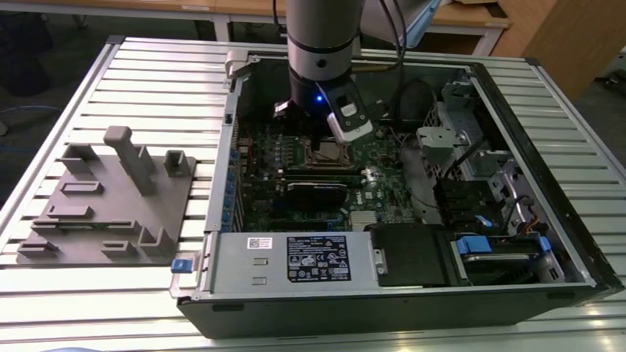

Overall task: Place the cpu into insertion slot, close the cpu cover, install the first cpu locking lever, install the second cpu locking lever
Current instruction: 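Install the second cpu locking lever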

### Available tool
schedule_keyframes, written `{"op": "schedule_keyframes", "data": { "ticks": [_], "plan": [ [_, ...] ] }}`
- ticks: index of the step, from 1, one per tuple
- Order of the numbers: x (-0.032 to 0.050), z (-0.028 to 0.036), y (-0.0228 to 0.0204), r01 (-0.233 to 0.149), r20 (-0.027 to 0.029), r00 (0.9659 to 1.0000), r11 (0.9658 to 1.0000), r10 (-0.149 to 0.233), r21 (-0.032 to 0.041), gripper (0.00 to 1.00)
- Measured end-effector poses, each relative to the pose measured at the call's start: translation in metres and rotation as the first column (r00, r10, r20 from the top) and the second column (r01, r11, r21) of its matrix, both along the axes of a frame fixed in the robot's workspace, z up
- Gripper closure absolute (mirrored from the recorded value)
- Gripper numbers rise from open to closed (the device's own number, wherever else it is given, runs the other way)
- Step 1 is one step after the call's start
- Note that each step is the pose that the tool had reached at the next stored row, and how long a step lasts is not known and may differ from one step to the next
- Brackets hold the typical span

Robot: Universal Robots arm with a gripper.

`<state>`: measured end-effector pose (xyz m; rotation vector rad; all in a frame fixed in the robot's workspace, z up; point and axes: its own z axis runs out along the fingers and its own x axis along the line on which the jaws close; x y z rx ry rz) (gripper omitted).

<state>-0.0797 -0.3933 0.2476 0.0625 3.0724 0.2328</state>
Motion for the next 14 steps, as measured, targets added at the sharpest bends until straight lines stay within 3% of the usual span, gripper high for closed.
{"op": "schedule_keyframes", "data": {
  "ticks": [7, 14],
  "plan": [
    [-0.001, -0.0016, -0.0003, 0.0, 0.0001, 1.0, 1.0, 0.0, -0.0001, 0.9],
    [-0.0029, -0.007, -0.0015, 0.001, 0.0001, 1.0, 1.0, -0.001, -0.0018, 0.9]
  ]
}}
